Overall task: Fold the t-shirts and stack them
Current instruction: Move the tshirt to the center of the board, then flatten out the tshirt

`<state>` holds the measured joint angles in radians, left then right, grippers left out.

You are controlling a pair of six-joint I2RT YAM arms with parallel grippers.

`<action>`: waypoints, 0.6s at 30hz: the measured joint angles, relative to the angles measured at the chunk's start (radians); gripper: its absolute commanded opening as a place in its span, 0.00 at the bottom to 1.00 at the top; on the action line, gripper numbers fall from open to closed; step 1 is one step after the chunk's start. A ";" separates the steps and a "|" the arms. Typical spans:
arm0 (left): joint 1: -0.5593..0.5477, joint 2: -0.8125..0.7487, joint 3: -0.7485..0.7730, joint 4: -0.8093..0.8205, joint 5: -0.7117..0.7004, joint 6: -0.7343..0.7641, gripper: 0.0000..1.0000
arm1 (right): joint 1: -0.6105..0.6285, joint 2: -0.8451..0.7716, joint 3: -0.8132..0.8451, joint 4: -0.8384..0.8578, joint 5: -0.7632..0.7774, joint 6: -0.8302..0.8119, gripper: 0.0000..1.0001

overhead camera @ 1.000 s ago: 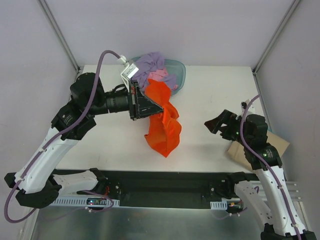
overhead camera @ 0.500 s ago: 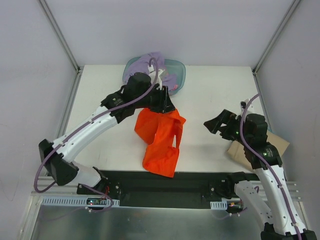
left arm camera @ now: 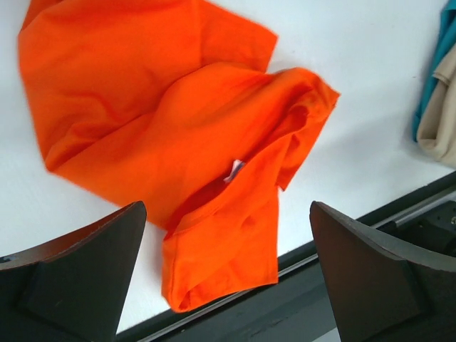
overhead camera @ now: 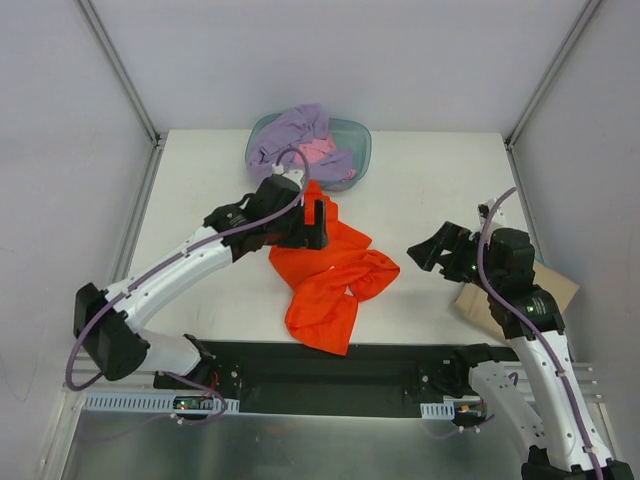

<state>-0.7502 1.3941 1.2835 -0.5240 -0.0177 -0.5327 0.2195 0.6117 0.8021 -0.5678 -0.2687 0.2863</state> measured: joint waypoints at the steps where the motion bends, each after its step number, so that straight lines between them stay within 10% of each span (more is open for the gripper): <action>1: 0.009 -0.044 -0.050 -0.003 -0.016 -0.012 0.99 | 0.000 0.009 0.000 -0.001 0.002 -0.004 0.96; 10: 0.317 -0.383 -0.434 -0.029 -0.029 -0.121 0.99 | 0.000 0.169 -0.055 -0.012 0.029 -0.020 0.97; 18: 0.445 -0.356 -0.523 0.109 0.067 -0.126 0.98 | 0.000 0.356 -0.098 -0.015 0.044 -0.019 0.97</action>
<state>-0.3054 1.0386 0.7605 -0.4145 0.0494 -0.6590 0.2195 0.9680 0.7044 -0.5827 -0.2245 0.2668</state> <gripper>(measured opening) 0.992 0.966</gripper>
